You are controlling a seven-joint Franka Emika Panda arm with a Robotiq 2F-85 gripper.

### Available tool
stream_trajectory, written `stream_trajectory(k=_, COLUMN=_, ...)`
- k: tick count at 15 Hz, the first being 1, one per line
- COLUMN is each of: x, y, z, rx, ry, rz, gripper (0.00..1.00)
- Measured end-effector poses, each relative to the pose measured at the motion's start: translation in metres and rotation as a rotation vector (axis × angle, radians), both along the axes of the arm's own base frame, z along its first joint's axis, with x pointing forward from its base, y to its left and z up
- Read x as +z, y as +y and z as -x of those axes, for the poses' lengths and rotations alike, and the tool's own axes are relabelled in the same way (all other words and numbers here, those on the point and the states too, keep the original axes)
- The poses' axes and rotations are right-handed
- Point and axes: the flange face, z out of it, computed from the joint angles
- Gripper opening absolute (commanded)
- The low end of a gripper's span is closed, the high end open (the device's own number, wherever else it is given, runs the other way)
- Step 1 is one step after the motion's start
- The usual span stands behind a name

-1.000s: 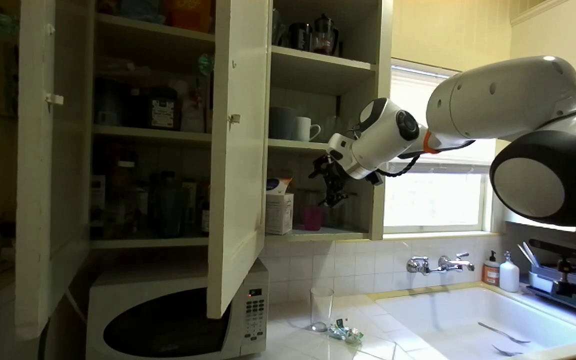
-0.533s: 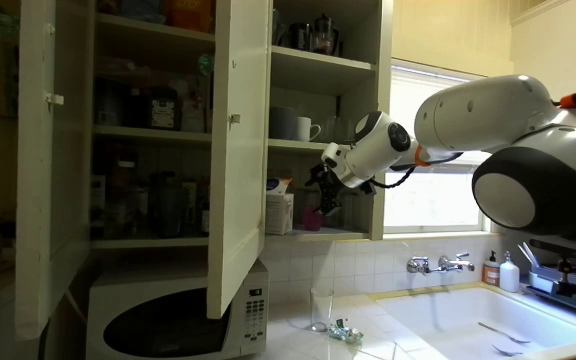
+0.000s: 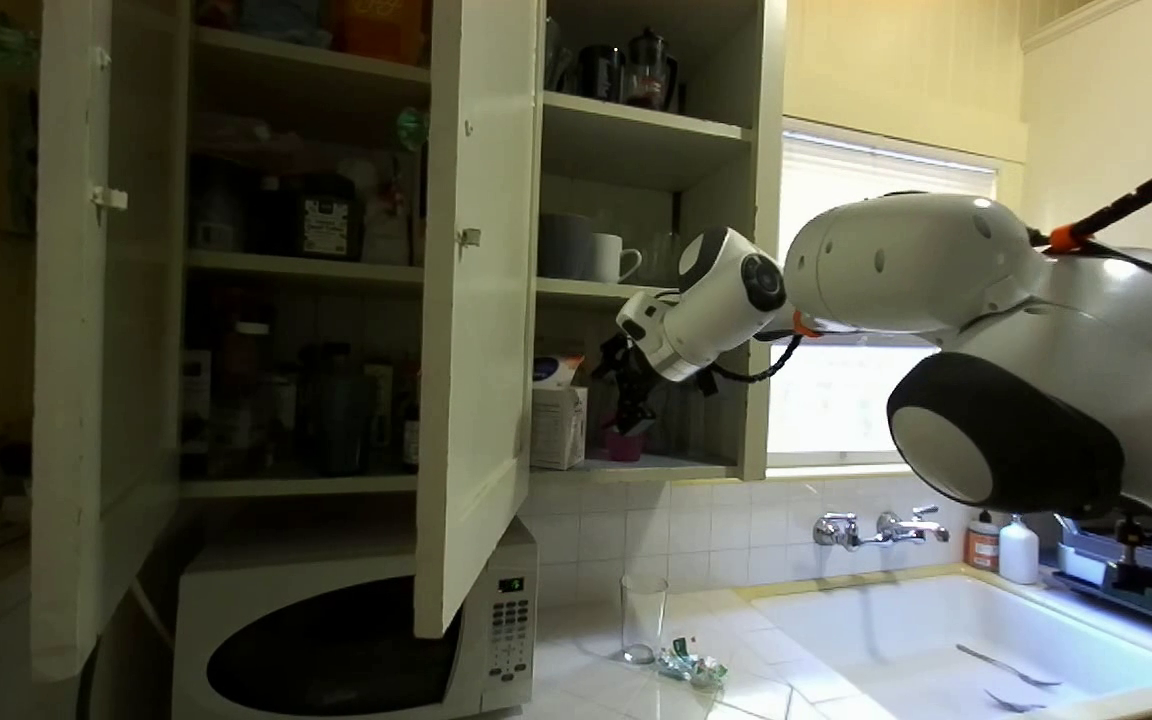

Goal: Put the red cup in the cupboard

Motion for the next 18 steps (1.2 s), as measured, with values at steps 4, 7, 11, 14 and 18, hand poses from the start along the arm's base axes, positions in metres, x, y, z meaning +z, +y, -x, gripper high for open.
stream_trajectory(k=4, x=0.001, y=0.004, z=-0.010, rx=-0.035, ry=-0.001, rz=-0.034, gripper=1.00)
stream_trajectory(k=7, x=0.007, y=0.000, z=-0.014, rx=-0.058, ry=-0.012, rz=-0.051, gripper=1.00)
stream_trajectory(k=11, x=0.007, y=0.000, z=-0.015, rx=-0.062, ry=0.026, rz=-0.062, gripper=1.00)
stream_trajectory(k=14, x=0.004, y=0.005, z=-0.019, rx=-0.065, ry=0.042, rz=-0.065, gripper=1.00)
stream_trajectory(k=18, x=0.000, y=0.007, z=-0.025, rx=-0.071, ry=0.045, rz=-0.067, gripper=1.00)
